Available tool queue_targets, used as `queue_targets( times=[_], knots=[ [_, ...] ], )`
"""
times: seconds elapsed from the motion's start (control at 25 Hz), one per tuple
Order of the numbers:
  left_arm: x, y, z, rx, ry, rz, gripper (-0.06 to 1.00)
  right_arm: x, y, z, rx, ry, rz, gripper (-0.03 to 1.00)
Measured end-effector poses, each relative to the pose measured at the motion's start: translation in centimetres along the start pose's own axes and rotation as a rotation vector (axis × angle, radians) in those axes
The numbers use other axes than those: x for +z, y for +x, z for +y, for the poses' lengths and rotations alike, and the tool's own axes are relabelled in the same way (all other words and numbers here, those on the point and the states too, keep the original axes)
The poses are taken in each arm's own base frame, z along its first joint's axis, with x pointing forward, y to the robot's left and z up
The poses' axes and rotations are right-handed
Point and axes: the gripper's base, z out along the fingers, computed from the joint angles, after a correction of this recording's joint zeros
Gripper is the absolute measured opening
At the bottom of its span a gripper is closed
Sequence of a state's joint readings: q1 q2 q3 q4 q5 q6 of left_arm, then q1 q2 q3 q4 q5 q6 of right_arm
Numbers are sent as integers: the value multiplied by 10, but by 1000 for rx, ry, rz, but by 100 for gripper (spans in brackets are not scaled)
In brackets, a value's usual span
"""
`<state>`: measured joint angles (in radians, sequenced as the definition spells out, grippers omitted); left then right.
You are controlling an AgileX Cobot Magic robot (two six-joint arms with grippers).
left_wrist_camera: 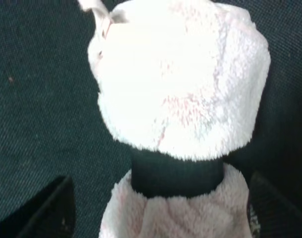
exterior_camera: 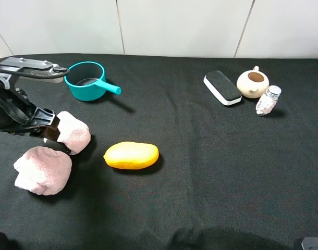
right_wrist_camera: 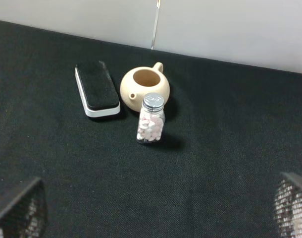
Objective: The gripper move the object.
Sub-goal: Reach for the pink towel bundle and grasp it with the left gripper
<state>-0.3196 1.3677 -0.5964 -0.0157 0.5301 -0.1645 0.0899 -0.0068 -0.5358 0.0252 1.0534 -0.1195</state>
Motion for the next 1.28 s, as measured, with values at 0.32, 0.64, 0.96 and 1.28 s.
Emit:
queue_targets(
  times=[0.32,0.64,0.96,1.28],
  knots=[
    [25,-3,-7,21,-6,63,77,0,0,0,0,0,1,69],
    [45,-5,-17,22,-3,80,77,0,0,0,0,0,1,69],
    [45,-5,-17,11,-3,78,77,0,0,0,0,0,1,69],
    [45,-6,-17,5,-2,75,77,0,0,0,0,0,0,69]
  ],
)
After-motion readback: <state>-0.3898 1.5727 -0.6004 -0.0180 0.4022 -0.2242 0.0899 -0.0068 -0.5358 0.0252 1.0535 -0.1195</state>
